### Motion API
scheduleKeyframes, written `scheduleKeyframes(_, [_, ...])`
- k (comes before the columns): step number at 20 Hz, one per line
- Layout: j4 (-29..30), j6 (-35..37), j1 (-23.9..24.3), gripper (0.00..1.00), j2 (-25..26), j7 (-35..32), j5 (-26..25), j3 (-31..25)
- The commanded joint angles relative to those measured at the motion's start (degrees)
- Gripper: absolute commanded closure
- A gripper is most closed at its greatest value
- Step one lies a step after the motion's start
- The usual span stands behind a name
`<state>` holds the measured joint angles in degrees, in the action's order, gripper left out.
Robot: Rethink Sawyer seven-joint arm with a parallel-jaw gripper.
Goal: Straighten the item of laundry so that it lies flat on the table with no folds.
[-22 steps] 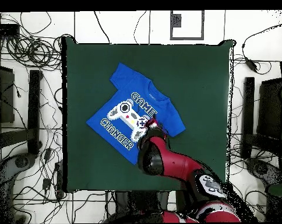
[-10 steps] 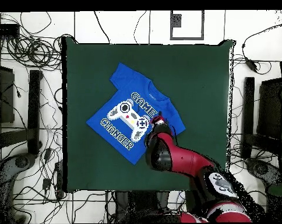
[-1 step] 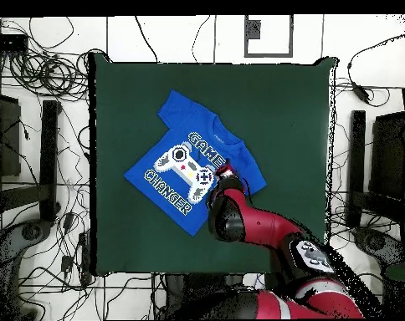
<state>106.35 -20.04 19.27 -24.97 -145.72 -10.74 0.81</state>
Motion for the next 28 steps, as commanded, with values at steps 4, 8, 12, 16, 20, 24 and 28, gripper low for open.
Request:
scheduleKeyframes(4, [-4.3,-5.8,-2.1,0.00,6.9,-3.3,-2.2,-1.9])
scheduleKeyframes(8, [-3.6,-4.8,-0.2,0.00,5.9,-3.0,-4.5,-2.7])
scheduleKeyframes(12, [-2.8,-5.0,0.8,0.00,5.3,-3.3,-6.2,-2.8])
scheduleKeyframes(16, [-3.1,-6.3,1.0,0.00,6.5,-3.9,-6.8,-2.7])
scheduleKeyframes(20, [-4.1,-8.1,0.5,0.00,8.3,-4.1,-6.4,-2.1])
scheduleKeyframes(24, [-2.8,-6.7,0.1,0.00,6.2,-4.4,-5.6,-2.3])
scheduleKeyframes(28, [1.0,0.0,1.5,0.00,-1.2,-4.9,-5.9,-4.6])
